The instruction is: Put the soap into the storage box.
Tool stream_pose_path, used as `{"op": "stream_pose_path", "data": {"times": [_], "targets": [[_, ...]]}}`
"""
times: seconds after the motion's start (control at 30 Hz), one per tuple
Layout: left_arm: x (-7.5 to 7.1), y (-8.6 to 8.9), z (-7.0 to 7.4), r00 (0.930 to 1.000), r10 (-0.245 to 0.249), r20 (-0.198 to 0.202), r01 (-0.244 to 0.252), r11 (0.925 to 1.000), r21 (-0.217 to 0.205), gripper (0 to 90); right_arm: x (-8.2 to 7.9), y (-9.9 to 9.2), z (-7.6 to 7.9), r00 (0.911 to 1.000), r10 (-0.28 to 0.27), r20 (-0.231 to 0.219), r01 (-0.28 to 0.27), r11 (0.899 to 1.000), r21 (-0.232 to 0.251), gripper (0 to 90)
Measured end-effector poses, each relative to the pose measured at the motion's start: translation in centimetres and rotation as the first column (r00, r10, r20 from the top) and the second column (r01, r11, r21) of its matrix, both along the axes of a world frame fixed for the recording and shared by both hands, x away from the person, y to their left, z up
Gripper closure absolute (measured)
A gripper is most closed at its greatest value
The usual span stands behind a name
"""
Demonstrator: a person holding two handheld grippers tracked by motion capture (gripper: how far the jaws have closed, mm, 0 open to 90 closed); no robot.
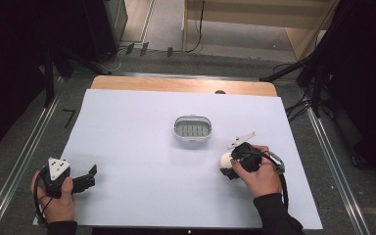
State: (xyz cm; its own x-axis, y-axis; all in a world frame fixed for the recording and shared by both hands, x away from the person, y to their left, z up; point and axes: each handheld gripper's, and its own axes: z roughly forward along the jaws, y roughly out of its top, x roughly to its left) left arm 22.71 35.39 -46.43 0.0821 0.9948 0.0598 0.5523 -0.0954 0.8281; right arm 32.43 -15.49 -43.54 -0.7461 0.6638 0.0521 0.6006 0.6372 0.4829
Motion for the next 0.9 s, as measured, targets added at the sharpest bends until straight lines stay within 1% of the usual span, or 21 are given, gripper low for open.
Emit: {"op": "stream_pose_path", "data": {"times": [0.17,0.47,0.67,0.73,0.77,0.9], "targets": [[0.0,0.0,0.0,1.0000,0.001,-0.002,-0.001,1.0000,0.002,0.0,0.5,0.2,0.3,1.0000,0.000,0.003,0.000,1.000,0.010,25.0],[0.0,0.0,0.0,1.0000,0.000,0.000,0.000,1.0000,0.002,0.0,1.6,1.1,1.5,0.9999,0.007,0.013,-0.007,1.000,0.014,25.1],[0.0,0.0,0.0,1.0000,0.000,0.000,0.000,1.0000,0.003,0.0,2.2,1.7,2.0,0.9998,0.015,0.012,-0.015,1.000,0.015,25.1],[0.0,0.0,0.0,1.0000,-0.001,0.000,0.001,1.0000,0.002,0.0,2.5,2.0,2.2,0.9999,0.012,0.009,-0.013,1.000,0.025,25.0],[0.0,0.0,0.0,1.0000,-0.001,0.000,0.001,1.0000,0.003,0.0,2.7,2.1,2.2,0.9997,0.019,0.013,-0.020,1.000,0.023,25.0],[0.0,0.0,0.0,1.0000,-0.002,0.001,0.002,1.0000,0.003,0.0,3.0,2.5,2.5,0.9998,0.017,0.011,-0.018,1.000,0.022,25.0]]}}
